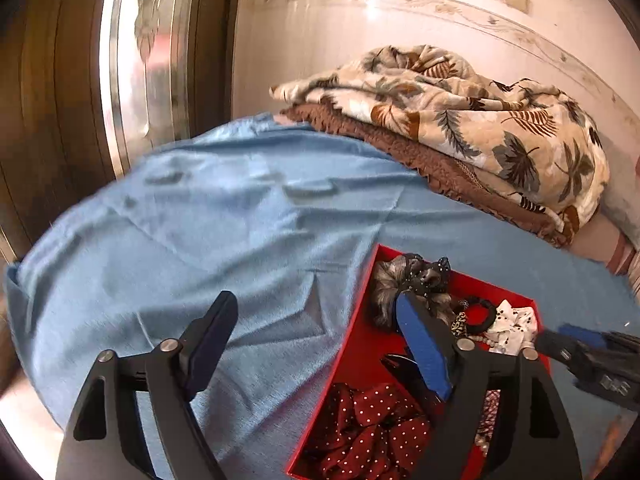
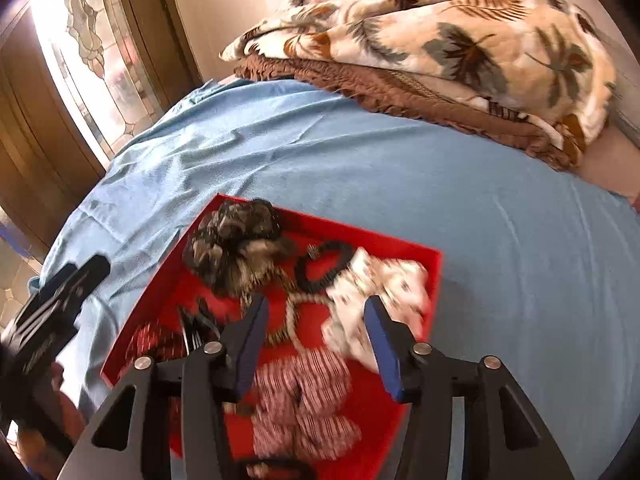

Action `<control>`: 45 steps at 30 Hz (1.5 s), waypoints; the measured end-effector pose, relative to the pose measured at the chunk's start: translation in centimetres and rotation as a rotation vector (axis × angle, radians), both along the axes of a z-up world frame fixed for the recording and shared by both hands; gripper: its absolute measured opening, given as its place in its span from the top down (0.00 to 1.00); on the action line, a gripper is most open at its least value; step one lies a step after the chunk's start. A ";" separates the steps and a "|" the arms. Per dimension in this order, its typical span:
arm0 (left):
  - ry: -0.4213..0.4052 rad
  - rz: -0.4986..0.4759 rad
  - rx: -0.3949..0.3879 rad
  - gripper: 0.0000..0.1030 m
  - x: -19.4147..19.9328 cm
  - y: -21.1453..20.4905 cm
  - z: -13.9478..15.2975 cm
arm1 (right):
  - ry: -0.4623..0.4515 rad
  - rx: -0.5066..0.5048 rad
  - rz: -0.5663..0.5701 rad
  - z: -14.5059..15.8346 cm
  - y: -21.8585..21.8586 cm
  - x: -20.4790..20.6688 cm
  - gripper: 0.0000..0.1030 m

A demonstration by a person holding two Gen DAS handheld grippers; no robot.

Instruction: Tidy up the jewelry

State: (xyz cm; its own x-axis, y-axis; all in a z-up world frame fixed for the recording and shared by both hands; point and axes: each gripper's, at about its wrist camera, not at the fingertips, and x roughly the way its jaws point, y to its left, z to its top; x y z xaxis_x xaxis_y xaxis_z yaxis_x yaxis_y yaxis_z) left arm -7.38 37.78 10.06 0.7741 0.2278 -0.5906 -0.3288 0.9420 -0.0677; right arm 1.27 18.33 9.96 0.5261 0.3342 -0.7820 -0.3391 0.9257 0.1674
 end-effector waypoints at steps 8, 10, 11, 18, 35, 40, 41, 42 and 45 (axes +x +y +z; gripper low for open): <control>-0.145 -0.034 0.126 0.00 -3.3 -3.6 1.1 | 0.000 0.004 -0.071 -1.8 -4.9 -6.5 0.42; -0.135 -0.066 0.118 0.00 -4.0 -4.8 1.0 | 0.000 0.009 -0.082 -2.2 -6.0 -8.0 0.42; -0.132 -0.072 0.115 0.00 -4.4 -5.3 1.1 | 0.000 0.011 -0.087 -2.4 -6.6 -8.6 0.42; -0.058 -0.093 0.123 0.00 -8.8 -9.4 0.9 | -0.051 -0.018 -0.127 -2.2 -8.9 -11.7 0.39; 0.103 -0.109 0.084 0.00 -14.2 -12.7 1.7 | -0.260 -0.081 -0.115 0.0 -9.4 -18.2 0.29; 0.117 -0.116 0.086 0.00 -14.3 -13.3 1.8 | -0.255 -0.069 -0.115 -0.4 -9.5 -18.8 0.29; 0.120 -0.119 0.086 0.00 -14.3 -13.4 1.8 | -0.254 -0.067 -0.117 -0.5 -9.5 -18.8 0.29; 0.124 -0.124 0.085 0.00 -14.3 -13.5 1.7 | -0.254 -0.066 -0.120 -0.5 -9.6 -18.9 0.28; 0.129 -0.133 0.086 0.00 -14.3 -13.8 1.7 | -0.254 -0.060 -0.128 -0.5 -9.7 -19.1 0.28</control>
State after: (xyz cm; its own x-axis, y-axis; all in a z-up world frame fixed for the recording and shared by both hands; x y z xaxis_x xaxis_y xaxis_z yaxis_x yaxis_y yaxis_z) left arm -21.71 24.02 11.74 0.7198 0.1818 -0.6700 -0.2014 0.9783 0.0491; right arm -17.79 8.61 9.45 0.7428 0.2094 -0.6359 -0.2428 0.9694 0.0356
